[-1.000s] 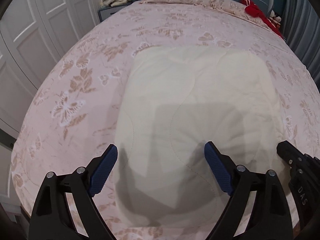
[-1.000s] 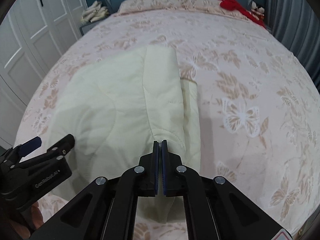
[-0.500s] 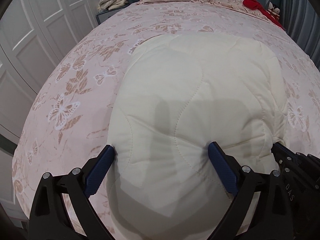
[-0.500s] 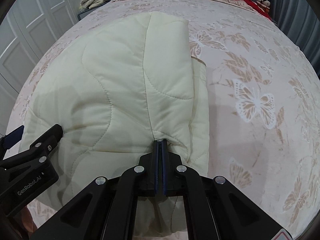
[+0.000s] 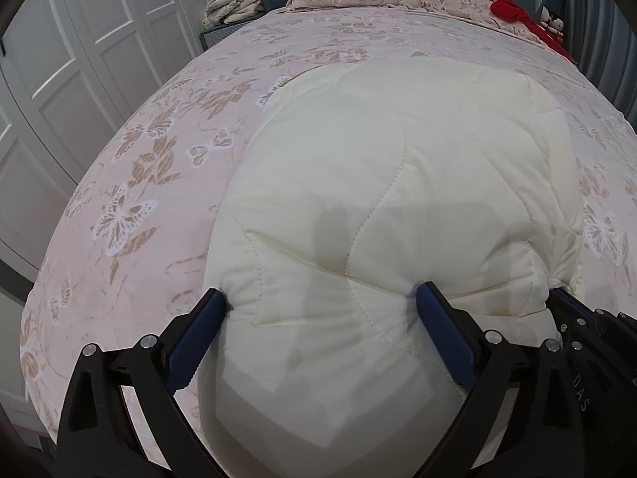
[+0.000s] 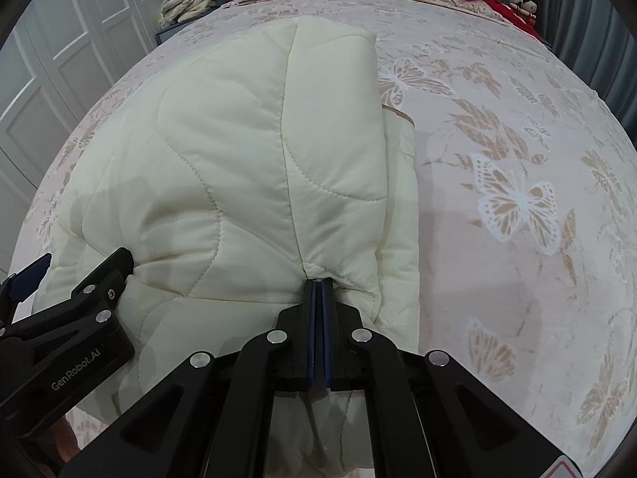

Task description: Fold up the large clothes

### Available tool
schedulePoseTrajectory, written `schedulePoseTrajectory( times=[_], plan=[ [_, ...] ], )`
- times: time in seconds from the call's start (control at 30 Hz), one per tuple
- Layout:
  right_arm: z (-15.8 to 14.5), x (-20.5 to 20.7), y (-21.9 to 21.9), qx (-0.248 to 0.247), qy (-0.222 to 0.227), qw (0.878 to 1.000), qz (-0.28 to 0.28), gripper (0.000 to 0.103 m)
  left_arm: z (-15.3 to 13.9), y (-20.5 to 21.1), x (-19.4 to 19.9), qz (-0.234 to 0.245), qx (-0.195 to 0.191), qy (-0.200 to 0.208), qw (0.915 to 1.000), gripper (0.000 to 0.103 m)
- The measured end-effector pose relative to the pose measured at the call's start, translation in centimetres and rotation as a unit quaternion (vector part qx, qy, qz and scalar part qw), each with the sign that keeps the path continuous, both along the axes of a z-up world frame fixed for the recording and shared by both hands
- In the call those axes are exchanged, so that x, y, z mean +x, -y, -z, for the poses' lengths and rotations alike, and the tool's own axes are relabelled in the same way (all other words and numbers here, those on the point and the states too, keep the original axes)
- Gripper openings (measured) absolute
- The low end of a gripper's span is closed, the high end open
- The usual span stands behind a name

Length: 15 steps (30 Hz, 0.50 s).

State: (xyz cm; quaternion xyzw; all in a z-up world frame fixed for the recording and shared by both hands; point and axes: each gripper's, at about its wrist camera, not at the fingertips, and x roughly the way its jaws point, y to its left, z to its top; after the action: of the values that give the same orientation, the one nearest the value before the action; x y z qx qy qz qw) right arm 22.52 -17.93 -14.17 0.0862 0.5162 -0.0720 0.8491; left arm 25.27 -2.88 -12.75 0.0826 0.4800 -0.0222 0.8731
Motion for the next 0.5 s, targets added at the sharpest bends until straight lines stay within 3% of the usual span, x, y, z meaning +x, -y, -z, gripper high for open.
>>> schedulePoseTrajectory(
  times=[0.3,0.37,0.43,0.5],
  plan=[
    [-0.1,0.1,0.0,0.004,-0.001,1.0,-0.01,0.002,-0.2,-0.3,-0.1,0.003,-0.01,0.002,0.9999,0.095],
    [-1.5,-0.2,0.7,0.032,0.002,0.999,-0.011,0.002,-1.2,-1.3,-0.2,0.008,-0.034,-0.001,0.9994,0.093],
    [-3.5,-0.7,1.9,0.067,0.018,0.998,-0.002,0.003,-2.8,-3.1,-0.3,0.0,-0.071,-0.003,0.9975,0.084],
    [-5.8,-0.7,3.8,0.103,0.044,0.994,0.021,0.009,-4.9,-5.4,0.5,-0.016,-0.116,0.001,0.9931,0.084]
  ],
)
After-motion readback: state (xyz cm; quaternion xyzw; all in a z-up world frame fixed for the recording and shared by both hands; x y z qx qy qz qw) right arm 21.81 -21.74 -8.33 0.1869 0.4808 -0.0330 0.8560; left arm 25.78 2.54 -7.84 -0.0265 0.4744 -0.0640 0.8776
